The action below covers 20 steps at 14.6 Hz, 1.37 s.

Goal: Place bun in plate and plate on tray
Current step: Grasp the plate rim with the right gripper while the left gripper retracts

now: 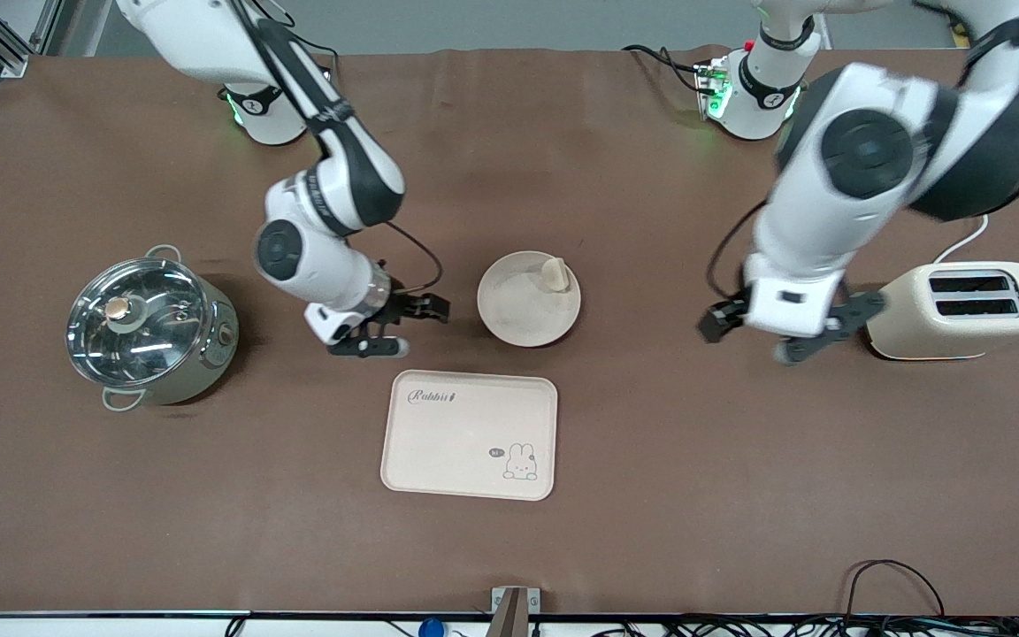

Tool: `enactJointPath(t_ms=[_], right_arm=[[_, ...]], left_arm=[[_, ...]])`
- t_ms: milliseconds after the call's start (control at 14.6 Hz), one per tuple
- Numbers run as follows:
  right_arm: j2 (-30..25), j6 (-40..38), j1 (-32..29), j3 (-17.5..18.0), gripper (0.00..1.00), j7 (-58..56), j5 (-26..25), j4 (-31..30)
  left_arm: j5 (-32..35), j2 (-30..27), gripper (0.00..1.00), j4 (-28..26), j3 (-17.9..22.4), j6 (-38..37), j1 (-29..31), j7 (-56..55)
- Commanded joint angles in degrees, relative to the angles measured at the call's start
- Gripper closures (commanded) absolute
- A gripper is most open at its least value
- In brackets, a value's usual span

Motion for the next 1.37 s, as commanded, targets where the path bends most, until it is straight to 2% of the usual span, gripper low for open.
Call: enactJointPath(t_ms=[0,137,205,411,479,616,685,822,959,1164,1301], right_arm=[[4.31,8.05,5.51,-0.72,0.00,1.12,4.27,-0.76],[7.30,12.72,7.81,-0.72,0.03,1.13,4.99,-0.76],[8.27,13.26,8.17,-0.72,0.12,1.13,4.99,-0.67],[8.81,13.09,8.96,-0.63,0.55,1.22,4.99,-0.49],[8.81,13.00,9.05,-0.63,0.68,1.22,4.99,-0.41],[8.81,12.92,9.05,-0.63,0.86,2.00,5.08,-0.32],[8.81,12.83,9.05,-0.63,0.93,2.36,4.99,-0.23],[8.81,12.56,9.05,-0.63,0.98,2.27,4.99,0.20],[8.81,12.30,8.96,-0.63,0.99,1.92,4.99,1.34],[7.85,4.85,7.74,-1.42,0.99,2.27,4.38,5.12],[6.97,2.20,5.45,-3.17,0.99,1.57,4.11,7.40]], left_arm=[[0.15,-4.68,0.00,0.57,-0.38,-3.75,5.26,12.65],[-0.12,-6.27,0.00,1.98,-0.29,-5.86,6.51,17.34],[-0.12,-6.80,0.00,2.42,-0.29,-6.22,6.60,17.97],[-1.95,-9.69,0.00,2.07,0.58,-9.37,7.13,22.78],[-2.40,-10.58,0.00,1.55,4.50,-9.82,4.17,25.50],[-5.81,-12.77,0.00,0.14,13.20,-11.31,-1.03,32.17],[-7.14,-13.48,0.00,-0.82,15.07,-11.41,-1.57,35.26],[-8.37,-15.67,0.00,-3.11,17.98,-11.49,-2.62,39.23],[-10.12,-16.65,0.00,-3.29,20.27,-12.63,-3.42,40.38],[-11.37,-17.52,0.00,-3.29,20.45,-13.16,-2.72,41.00],[-11.37,-17.44,0.00,-3.03,20.45,-13.16,-2.63,41.26]])
